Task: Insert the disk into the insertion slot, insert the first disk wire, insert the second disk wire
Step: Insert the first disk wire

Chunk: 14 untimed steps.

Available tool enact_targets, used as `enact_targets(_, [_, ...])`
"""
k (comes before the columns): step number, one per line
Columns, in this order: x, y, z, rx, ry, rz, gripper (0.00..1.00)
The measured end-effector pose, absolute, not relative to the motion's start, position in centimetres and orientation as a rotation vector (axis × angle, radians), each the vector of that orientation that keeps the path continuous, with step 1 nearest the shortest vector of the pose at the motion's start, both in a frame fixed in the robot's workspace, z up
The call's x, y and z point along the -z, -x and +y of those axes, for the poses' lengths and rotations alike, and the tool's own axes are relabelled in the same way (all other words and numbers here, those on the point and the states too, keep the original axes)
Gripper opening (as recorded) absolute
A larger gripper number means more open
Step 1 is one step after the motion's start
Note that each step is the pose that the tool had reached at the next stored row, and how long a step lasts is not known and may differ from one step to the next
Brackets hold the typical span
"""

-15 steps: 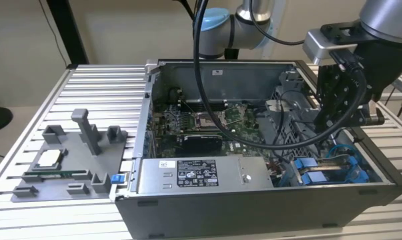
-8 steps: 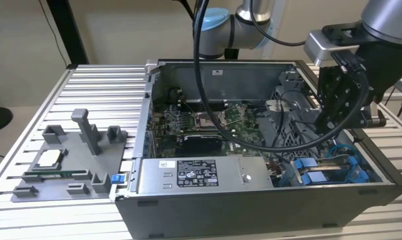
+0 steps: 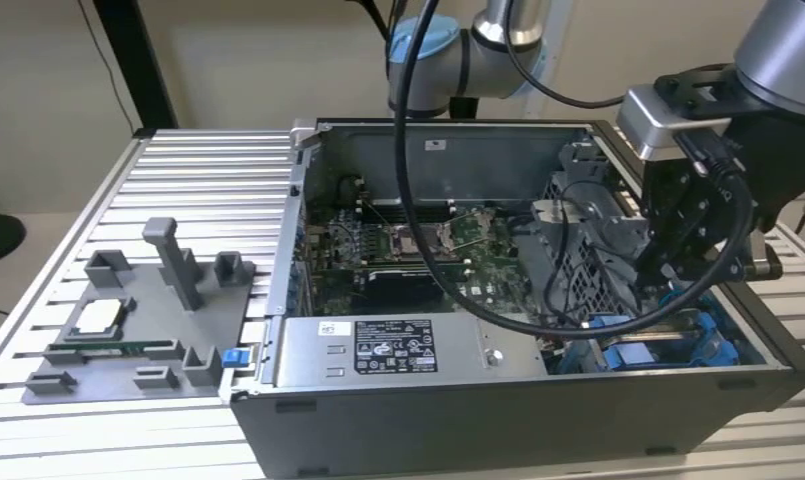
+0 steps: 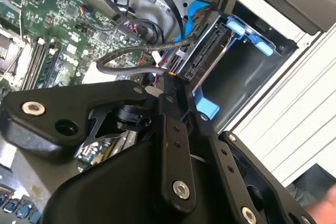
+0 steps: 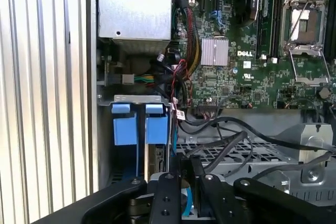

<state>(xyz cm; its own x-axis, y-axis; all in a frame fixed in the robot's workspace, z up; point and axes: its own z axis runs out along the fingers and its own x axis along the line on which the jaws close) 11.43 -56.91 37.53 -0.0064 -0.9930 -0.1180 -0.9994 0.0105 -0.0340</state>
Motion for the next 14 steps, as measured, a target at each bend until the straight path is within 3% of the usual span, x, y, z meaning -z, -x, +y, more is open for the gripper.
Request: enact_targets(14, [-37.26,-11.64,-57.0,-0.09,2.135,2.153,0.0])
